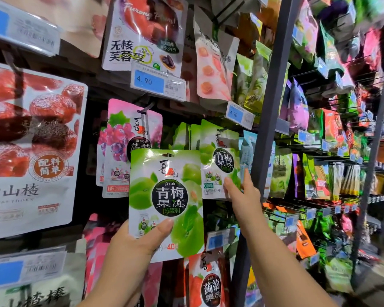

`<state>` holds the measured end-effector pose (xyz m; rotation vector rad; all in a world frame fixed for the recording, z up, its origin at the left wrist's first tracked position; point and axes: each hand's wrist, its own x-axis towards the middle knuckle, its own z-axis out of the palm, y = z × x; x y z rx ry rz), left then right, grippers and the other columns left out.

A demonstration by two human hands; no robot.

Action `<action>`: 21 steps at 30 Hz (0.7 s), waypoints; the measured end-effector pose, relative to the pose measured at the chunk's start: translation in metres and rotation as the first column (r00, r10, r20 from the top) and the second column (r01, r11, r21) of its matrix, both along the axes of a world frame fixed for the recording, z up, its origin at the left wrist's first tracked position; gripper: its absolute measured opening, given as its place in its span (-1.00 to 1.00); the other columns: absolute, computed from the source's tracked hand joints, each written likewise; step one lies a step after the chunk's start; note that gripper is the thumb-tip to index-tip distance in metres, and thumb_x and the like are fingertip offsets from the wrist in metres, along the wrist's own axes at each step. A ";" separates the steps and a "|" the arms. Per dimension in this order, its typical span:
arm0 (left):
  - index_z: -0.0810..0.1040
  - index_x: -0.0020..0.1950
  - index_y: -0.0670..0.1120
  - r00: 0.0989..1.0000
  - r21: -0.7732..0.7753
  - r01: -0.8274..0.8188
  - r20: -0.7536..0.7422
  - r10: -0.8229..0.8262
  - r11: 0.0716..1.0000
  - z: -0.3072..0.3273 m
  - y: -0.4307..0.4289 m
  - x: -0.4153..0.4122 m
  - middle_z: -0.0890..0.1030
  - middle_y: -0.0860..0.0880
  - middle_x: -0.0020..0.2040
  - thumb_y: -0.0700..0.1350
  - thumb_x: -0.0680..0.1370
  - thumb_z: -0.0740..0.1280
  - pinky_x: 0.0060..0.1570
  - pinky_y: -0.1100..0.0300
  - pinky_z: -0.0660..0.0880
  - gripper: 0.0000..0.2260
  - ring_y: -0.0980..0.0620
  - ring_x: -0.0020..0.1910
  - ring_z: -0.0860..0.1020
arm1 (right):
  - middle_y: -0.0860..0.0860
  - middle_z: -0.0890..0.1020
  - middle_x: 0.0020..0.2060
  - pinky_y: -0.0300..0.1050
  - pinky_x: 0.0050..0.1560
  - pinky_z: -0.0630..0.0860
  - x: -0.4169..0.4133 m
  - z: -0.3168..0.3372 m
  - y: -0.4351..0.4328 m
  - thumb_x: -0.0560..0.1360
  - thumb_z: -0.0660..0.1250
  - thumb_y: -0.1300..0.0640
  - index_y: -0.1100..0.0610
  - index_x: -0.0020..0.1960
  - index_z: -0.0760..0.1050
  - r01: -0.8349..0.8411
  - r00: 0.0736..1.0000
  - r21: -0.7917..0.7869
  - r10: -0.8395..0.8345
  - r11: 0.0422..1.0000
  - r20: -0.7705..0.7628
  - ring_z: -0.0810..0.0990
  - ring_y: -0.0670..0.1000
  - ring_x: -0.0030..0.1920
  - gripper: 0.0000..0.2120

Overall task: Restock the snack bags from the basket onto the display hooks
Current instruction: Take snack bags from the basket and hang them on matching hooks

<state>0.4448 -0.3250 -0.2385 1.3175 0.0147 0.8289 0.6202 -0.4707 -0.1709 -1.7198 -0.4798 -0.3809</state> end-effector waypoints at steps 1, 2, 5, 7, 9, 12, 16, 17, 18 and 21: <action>0.65 0.13 0.01 1.000 0.001 0.023 0.004 -0.023 1.000 0.001 0.000 0.002 0.73 -0.01 0.00 -0.06 0.31 0.60 0.09 -0.03 0.55 -0.59 -0.04 0.01 0.70 | 0.10 0.22 0.47 0.14 0.49 0.18 -0.005 -0.004 -0.001 0.58 0.23 -0.21 -0.18 0.59 0.02 0.068 0.996 -0.053 -0.064 0.996 0.069 0.21 0.15 0.48 -0.33; 0.65 0.15 0.01 0.999 -0.008 0.045 0.010 -0.045 0.999 0.003 -0.002 0.004 0.72 -0.03 0.03 -0.03 0.28 0.62 0.14 -0.09 0.54 -0.55 -0.07 0.04 0.69 | 0.10 0.24 0.46 0.12 0.48 0.15 -0.009 -0.008 -0.003 0.61 0.17 -0.20 -0.17 0.59 0.04 0.119 0.986 -0.094 -0.106 0.988 0.129 0.17 0.14 0.48 -0.39; 0.65 0.16 0.00 0.996 -0.022 0.083 0.047 -0.082 0.996 0.009 -0.008 0.010 0.72 -0.04 0.05 -0.02 0.31 0.52 0.21 -0.14 0.51 -0.59 -0.08 0.07 0.68 | 0.01 0.29 0.42 0.03 0.44 0.12 -0.021 -0.018 -0.007 0.65 0.09 -0.15 -0.16 0.55 0.19 0.136 0.969 -0.117 -0.107 0.984 0.223 0.14 0.06 0.48 -0.53; 0.65 0.15 -0.01 0.994 -0.003 0.092 0.055 -0.092 0.996 0.012 -0.014 0.014 0.72 -0.05 0.04 -0.05 0.34 0.56 0.20 -0.14 0.52 -0.62 -0.09 0.06 0.68 | -0.04 0.35 0.40 -0.06 0.42 0.11 -0.026 -0.022 -0.010 0.66 0.01 -0.20 -0.21 0.45 0.31 0.095 0.968 -0.128 -0.062 0.987 0.244 0.17 0.00 0.47 -0.61; 0.65 0.12 -0.02 0.991 -0.015 0.114 0.072 -0.113 0.993 0.017 -0.019 0.017 0.73 -0.07 0.00 -0.10 0.32 0.59 0.05 -0.06 0.56 -0.61 -0.13 0.02 0.69 | -0.13 0.42 0.30 -0.10 0.44 0.13 -0.033 -0.023 -0.012 0.60 -0.08 -0.32 -0.35 0.26 0.39 0.007 0.970 -0.133 0.026 0.991 0.242 0.24 -0.05 0.43 -0.63; 0.66 0.08 -0.05 0.988 -0.038 0.130 0.087 -0.126 0.991 0.023 -0.028 0.017 0.73 -0.11 -0.05 -0.10 0.32 0.51 -0.14 0.04 0.56 -0.66 -0.18 -0.03 0.70 | -0.28 0.48 0.27 0.07 0.51 0.19 -0.041 -0.025 -0.016 0.38 -0.01 -0.60 -0.45 0.08 0.55 -0.203 0.977 0.035 0.200 0.979 0.071 0.36 -0.11 0.40 -0.49; 0.64 0.11 -0.11 0.981 -0.044 0.165 0.113 -0.159 0.985 0.031 -0.039 0.020 0.73 -0.14 -0.03 -0.23 0.42 0.46 -0.07 -0.01 0.63 -0.73 -0.16 -0.05 0.70 | -0.06 0.63 0.24 0.20 0.39 0.39 -0.045 -0.024 -0.026 0.25 0.04 -0.68 -0.14 0.26 0.59 -0.390 0.914 0.191 0.404 0.901 -0.039 0.55 0.06 0.31 -0.12; 0.64 0.13 -0.09 0.980 -0.032 0.167 0.112 -0.162 0.985 0.033 -0.042 0.023 0.72 -0.13 -0.01 -0.20 0.41 0.47 0.03 -0.07 0.61 -0.71 -0.15 -0.01 0.70 | -0.01 0.65 0.21 0.15 0.34 0.45 -0.050 -0.021 -0.030 0.35 0.02 -0.62 -0.05 0.28 0.59 -0.424 0.897 0.218 0.441 0.879 -0.037 0.58 0.08 0.27 -0.15; 0.63 0.15 -0.07 0.981 -0.021 0.162 0.108 -0.159 0.986 0.034 -0.044 0.026 0.72 -0.11 0.02 -0.15 0.39 0.50 0.12 -0.12 0.57 -0.67 -0.14 0.03 0.69 | 0.03 0.67 0.19 0.07 0.26 0.52 -0.053 -0.020 -0.033 0.45 0.03 -0.51 0.02 0.29 0.58 -0.444 0.886 0.241 0.463 0.863 -0.026 0.61 0.08 0.24 -0.24; 0.61 0.20 0.02 0.984 0.013 0.149 0.099 -0.149 0.989 0.040 -0.054 0.036 0.71 -0.03 0.08 -0.03 0.37 0.58 0.21 -0.14 0.53 -0.58 -0.08 0.09 0.67 | 0.06 0.70 0.09 -0.17 -0.04 0.61 -0.064 -0.019 -0.042 0.50 0.24 -0.07 0.12 0.26 0.55 -0.487 0.869 0.232 0.493 0.842 0.035 0.66 0.07 0.13 -0.57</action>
